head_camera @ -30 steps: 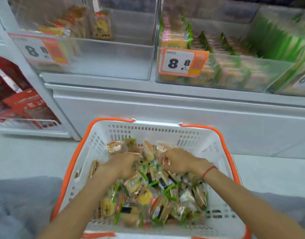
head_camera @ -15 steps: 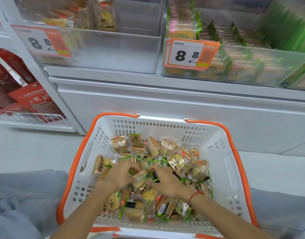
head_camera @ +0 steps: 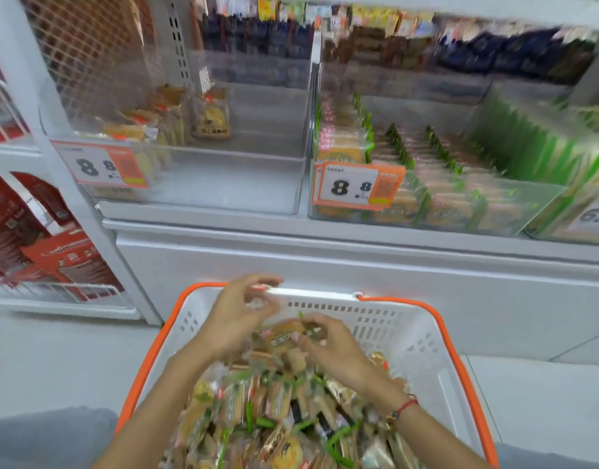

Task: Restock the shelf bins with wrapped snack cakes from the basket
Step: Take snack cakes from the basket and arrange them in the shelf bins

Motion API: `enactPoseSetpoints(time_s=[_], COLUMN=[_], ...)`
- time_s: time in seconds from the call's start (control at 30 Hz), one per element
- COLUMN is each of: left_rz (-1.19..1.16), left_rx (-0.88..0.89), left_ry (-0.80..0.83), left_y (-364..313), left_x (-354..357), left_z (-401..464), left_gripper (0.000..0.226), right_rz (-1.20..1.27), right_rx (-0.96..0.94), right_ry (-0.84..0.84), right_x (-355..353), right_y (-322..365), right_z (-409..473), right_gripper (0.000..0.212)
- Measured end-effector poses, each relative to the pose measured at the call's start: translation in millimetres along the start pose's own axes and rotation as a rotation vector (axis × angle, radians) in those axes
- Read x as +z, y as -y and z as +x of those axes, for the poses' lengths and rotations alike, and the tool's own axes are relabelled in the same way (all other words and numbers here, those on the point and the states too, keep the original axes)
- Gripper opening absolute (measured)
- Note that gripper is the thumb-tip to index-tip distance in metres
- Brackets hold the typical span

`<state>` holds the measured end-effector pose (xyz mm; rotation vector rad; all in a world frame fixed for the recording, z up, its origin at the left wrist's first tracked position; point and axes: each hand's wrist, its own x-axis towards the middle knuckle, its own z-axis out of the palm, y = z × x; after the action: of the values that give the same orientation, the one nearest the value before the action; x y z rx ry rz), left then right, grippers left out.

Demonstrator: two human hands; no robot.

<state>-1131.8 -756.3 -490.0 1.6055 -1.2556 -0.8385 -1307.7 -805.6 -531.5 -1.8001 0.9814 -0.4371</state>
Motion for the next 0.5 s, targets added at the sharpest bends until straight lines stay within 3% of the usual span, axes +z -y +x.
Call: enactPoseSetpoints(time_s=[0.1,0.2,0.37,0.5], left_rz=[-0.117,-0.105,0.086,0.09], left_rx=[0.176,0.297,0.338,0.31], left_ry=[-0.282,-0.453,-0.467,-0.263], left_y=[-53,-102,-148,-147], left_x=[-14,-27,-31,-21], left_z=[36,71,109,121], left_gripper=[0.019,0.016,0.022,0.032], right_rz=[-0.075,-0.077,-0.007,-0.086], right_rx=[-0.163,-0.343,-0.596,-0.609], right_ry=[-0.202,-0.375,-0.621,-0.646], right_x=[-42,-80,-129,-152], right_y=[42,82,125,147], right_z=[14,14,19,35], right_gripper=[0.022,0.021,0.012,0.028])
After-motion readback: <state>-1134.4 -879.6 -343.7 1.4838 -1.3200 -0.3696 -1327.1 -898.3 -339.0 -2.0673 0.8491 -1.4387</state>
